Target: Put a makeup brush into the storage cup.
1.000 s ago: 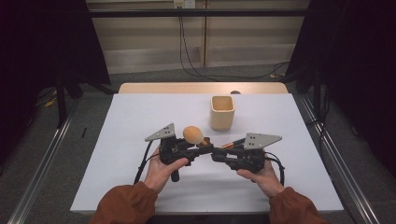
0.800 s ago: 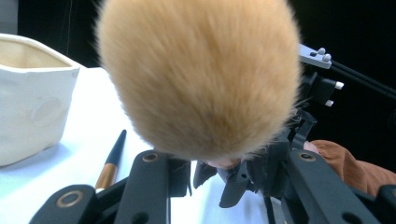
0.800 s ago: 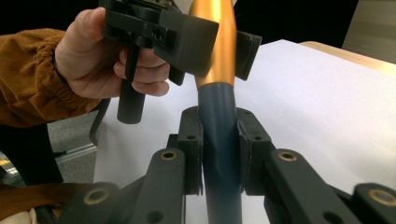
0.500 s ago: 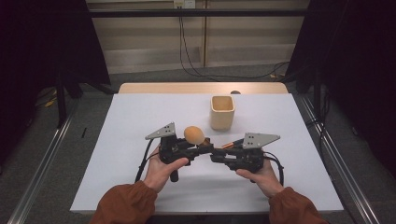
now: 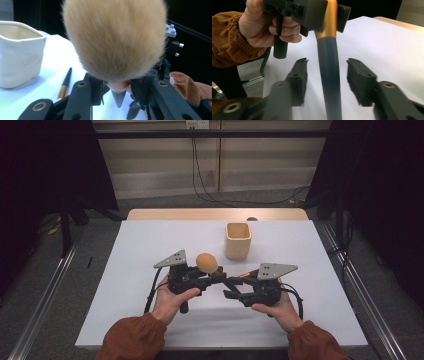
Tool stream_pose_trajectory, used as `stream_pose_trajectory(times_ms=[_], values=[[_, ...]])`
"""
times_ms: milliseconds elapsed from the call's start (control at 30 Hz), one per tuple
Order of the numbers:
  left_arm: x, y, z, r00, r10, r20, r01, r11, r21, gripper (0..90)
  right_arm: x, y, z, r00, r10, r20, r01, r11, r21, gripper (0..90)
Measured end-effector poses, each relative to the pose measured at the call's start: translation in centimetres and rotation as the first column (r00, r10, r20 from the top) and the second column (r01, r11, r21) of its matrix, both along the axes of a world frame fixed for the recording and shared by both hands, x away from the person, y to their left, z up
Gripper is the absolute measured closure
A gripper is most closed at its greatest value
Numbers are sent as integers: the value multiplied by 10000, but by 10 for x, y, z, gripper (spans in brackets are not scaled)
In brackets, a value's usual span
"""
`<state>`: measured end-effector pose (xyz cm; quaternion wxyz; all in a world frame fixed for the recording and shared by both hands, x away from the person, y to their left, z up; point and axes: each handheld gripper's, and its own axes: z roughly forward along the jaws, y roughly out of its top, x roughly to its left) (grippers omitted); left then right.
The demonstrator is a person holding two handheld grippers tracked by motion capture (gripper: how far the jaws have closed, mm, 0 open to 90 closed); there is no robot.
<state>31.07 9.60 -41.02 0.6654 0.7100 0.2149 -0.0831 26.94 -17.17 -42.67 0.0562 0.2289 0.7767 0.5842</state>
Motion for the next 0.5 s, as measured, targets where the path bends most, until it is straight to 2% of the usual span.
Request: stream_pose_trajectory(times_ms=[200, 300, 400, 500], values=[[3, 6, 2, 9998, 167, 45, -167, 9998, -51, 656, 0, -2, 1, 9999, -37, -111, 38, 10000, 82, 363], [4, 9, 4, 9998, 200, 73, -200, 9998, -63, 656, 1, -3, 1, 9992, -127, -385, 129, 9999, 66, 268], [4, 12, 6, 9997, 247, 77, -246, 9997, -74, 657, 0, -4, 3, 9993, -120, -343, 118, 9999, -61, 193], [6, 17, 9, 9992, 355, 164, -354, 9994, -35, 657, -2, -7, 4, 9995, -94, -313, 94, 10000, -19, 154]])
